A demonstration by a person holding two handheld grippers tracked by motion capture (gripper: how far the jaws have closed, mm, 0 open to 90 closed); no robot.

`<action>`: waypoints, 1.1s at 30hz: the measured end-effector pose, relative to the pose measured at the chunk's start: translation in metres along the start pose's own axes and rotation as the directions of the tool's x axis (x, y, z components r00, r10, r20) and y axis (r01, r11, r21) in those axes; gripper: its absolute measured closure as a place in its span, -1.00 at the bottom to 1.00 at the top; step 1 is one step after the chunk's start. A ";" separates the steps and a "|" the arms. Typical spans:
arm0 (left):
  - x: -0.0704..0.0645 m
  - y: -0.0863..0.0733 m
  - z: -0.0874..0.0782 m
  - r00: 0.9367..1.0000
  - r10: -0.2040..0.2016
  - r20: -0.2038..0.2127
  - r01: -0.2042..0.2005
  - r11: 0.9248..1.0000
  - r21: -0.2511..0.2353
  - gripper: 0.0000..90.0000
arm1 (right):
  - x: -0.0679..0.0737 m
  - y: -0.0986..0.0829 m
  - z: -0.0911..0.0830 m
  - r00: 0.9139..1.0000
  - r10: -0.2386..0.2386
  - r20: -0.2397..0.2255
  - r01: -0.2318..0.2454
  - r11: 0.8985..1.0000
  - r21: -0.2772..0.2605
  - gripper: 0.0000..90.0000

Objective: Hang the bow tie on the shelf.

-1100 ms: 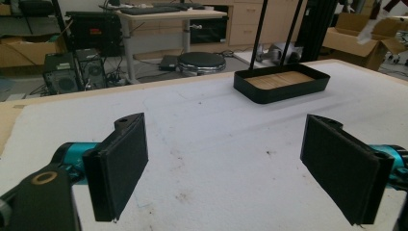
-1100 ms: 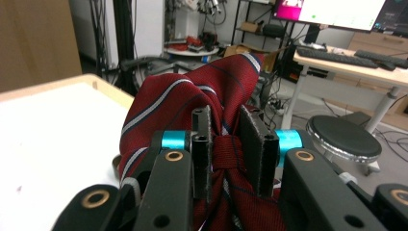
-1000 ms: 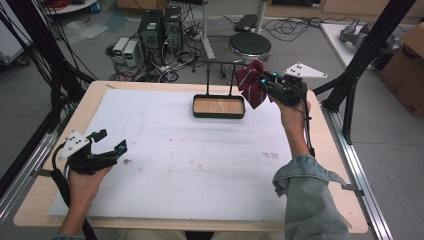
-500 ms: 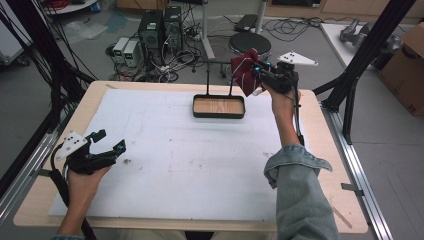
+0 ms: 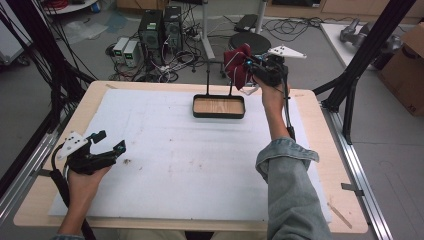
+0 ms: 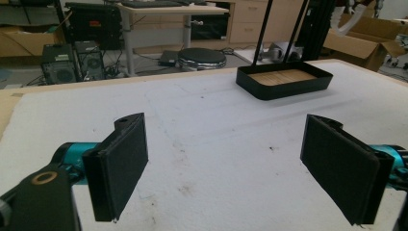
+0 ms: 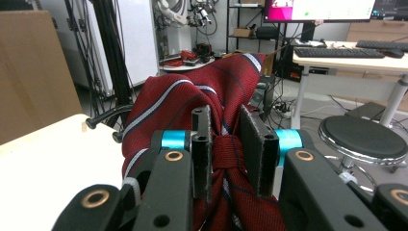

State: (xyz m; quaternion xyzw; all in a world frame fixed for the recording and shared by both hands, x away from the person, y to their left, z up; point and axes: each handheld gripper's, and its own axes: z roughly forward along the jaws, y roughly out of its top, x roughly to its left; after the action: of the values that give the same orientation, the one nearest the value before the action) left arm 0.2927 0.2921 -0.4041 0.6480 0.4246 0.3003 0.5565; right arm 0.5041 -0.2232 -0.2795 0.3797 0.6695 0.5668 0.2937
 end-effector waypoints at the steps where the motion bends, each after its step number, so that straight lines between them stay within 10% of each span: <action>1: 0.000 0.000 0.000 1.000 0.003 0.002 -0.003 1.000 0.001 -0.62 | 0.000 0.000 0.002 1.000 0.009 0.005 -0.009 1.000 0.000 0.67; 10: 0.000 -0.002 0.001 1.000 0.000 0.002 0.000 1.000 0.004 -0.62 | -0.008 0.000 0.010 0.998 0.055 0.026 -0.055 0.999 0.002 0.67; 22: -0.001 -0.002 0.001 1.000 0.004 0.009 -0.004 1.000 0.010 -0.62 | -0.040 -0.008 -0.005 0.997 0.001 0.080 -0.010 0.994 0.110 0.66; 33: -0.003 -0.002 0.002 0.999 0.015 0.039 -0.015 1.000 0.012 -0.62 | -0.053 -0.042 -0.013 0.998 -0.006 0.062 -0.005 0.984 0.177 0.66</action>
State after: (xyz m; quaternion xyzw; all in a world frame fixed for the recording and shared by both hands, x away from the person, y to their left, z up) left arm 0.2926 0.2883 -0.4065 0.6603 0.4108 0.2891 0.5582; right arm 0.5146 -0.2779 -0.3201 0.4215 0.7078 0.4931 0.2795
